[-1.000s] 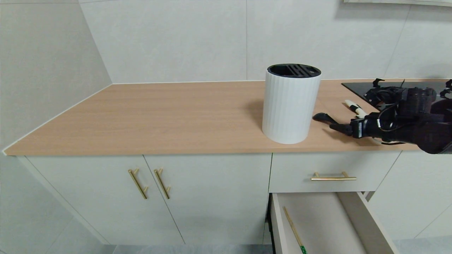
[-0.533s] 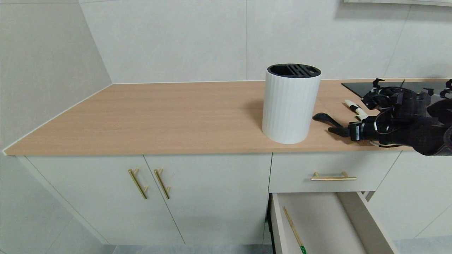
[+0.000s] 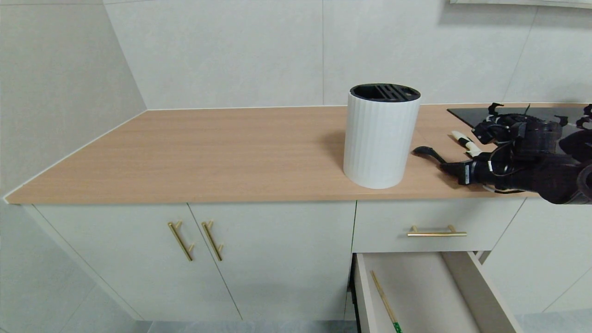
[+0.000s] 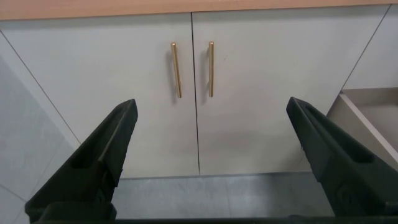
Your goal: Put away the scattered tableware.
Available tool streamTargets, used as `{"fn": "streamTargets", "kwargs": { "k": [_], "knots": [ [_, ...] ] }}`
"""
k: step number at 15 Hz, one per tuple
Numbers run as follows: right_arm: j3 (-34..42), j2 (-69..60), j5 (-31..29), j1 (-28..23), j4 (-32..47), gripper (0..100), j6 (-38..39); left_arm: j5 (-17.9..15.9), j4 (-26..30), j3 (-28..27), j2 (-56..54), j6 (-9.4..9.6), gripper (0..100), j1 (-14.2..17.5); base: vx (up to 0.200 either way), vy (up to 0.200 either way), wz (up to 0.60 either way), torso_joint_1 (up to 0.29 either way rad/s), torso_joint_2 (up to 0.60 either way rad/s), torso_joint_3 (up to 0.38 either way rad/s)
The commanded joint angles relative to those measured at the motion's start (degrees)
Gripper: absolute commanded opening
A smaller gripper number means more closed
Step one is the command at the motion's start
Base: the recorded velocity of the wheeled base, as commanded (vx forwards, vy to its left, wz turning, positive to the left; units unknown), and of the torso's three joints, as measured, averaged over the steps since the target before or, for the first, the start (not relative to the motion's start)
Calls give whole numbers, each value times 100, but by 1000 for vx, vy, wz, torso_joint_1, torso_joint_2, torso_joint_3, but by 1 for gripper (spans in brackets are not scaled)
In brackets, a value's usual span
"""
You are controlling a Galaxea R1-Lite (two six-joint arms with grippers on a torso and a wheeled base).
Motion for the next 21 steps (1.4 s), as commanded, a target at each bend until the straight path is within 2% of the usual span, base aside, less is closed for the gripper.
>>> {"fn": "streamTargets", "kwargs": {
  "k": [1,8,10,12,13,14,15,17,18,21],
  "knots": [
    [20,-13,1,36,10,0,-2,0,-1,0,2,-1,100,-1,0,0,0,0,0,0],
    [82,-426,-8,106,151,0,60,0,-1,0,2,-1,100,-1,0,0,0,0,0,0],
    [-15,-1015,-149,265,1021,0,227,0,-1,0,2,-1,100,-1,0,0,0,0,0,0],
    [-103,-1367,-430,414,1627,0,288,0,-1,0,2,-1,100,-1,0,0,0,0,0,0],
    [-103,-1762,-913,686,2208,0,411,0,-1,0,2,-1,100,-1,0,0,0,0,0,0],
    [-85,-1867,-1080,766,2348,0,446,0,-1,0,2,-1,100,-1,0,0,0,0,0,0],
    [-68,-2193,-1713,1064,2867,0,587,0,-1,0,2,-1,100,-1,0,0,0,0,0,0],
    [20,-2588,-2425,1442,3464,0,1132,0,-1,0,2,-1,100,-1,0,0,0,0,0,0],
    [46,-2632,-2469,1460,3482,0,1176,0,-1,0,2,-1,100,-1,0,0,0,0,0,0],
    [899,-3414,-2662,1636,3482,0,1238,0,-1,0,2,-1,100,-1,0,0,0,0,0,0]
  ]
}}
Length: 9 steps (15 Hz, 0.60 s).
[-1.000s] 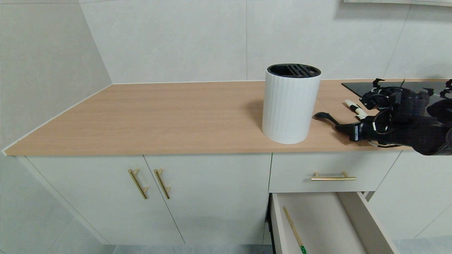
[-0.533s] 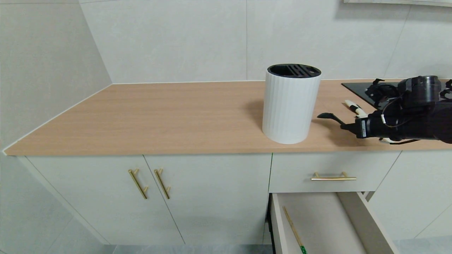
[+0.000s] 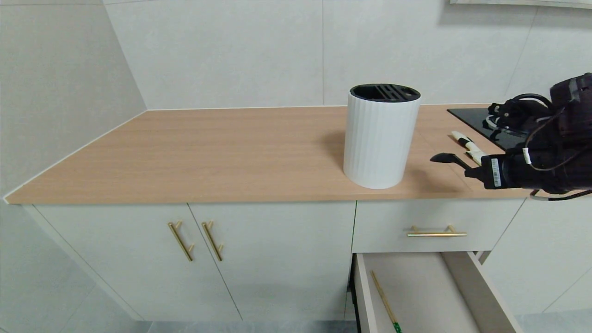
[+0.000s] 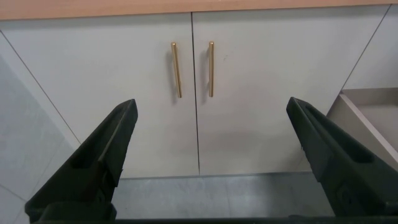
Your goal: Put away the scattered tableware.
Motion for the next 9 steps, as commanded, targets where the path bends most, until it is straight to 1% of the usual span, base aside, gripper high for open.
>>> {"fn": "streamTargets", "kwargs": {
  "k": [1,5,9],
  "knots": [
    [605,-729,-44,116,2,0,10,0,-1,0,2,-1,100,1,0,0,0,0,0,0],
    [1238,-1002,-44,116,-7,0,-8,0,-1,0,2,-1,100,1,0,0,0,0,0,0],
    [1457,-1028,-44,142,-16,0,-183,0,-1,0,2,-1,100,1,0,0,0,0,0,0]
  ]
}}
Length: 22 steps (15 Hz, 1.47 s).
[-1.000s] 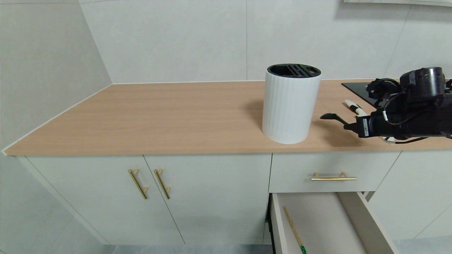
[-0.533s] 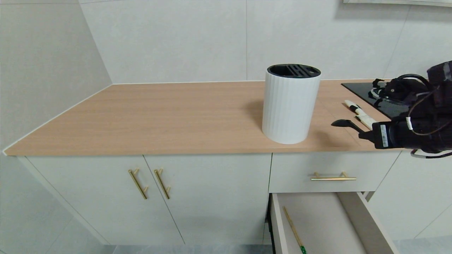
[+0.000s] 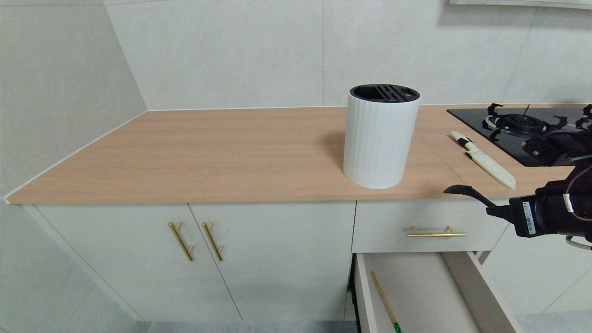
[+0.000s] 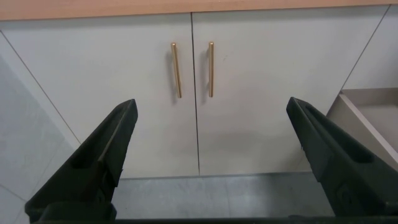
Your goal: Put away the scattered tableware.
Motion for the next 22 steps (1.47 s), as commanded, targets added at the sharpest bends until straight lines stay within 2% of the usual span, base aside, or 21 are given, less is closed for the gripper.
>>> {"fn": "streamTargets", "kwargs": {
  "k": [1,8,17,22],
  "knots": [
    [57,-39,-1,7,-5,0,-12,-2,1,2,2,-1,100,-1,0,0,0,0,0,0],
    [92,31,-1,-2,-5,0,-38,-2,1,2,2,-1,100,-1,0,0,0,-11,25,16],
    [136,128,8,7,-5,0,-82,-2,1,2,2,-1,100,-1,0,0,0,-163,419,246],
    [145,207,8,-2,-5,0,-91,-2,1,2,2,-1,100,-1,0,0,0,-22,66,39]
  ]
}}
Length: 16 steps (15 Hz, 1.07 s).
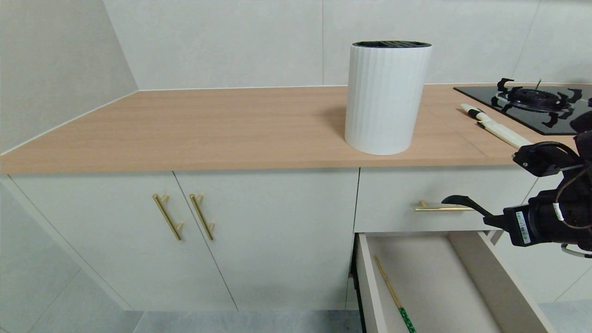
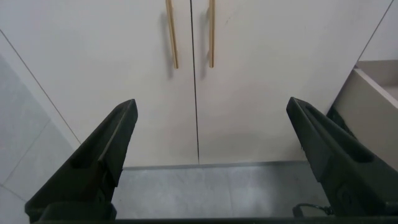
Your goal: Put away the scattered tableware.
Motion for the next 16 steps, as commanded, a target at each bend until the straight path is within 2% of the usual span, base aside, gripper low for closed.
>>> {"fn": "streamTargets", "kwargs": {
  "k": [1,4,11,16],
  "knots": [
    [2,82,-8,-2,1,0,0,0,-1,0,2,-1,100,2,0,0,0,0,0,0],
    [2,135,-8,-2,1,0,0,0,-1,0,2,-1,100,2,0,0,0,-22,64,43],
    [20,390,-8,-11,-34,0,8,0,-1,0,2,-1,100,2,0,0,0,-115,392,271],
    [28,592,-8,-11,-34,0,8,0,-1,0,2,-1,100,2,0,0,0,-19,75,49]
  ]
}}
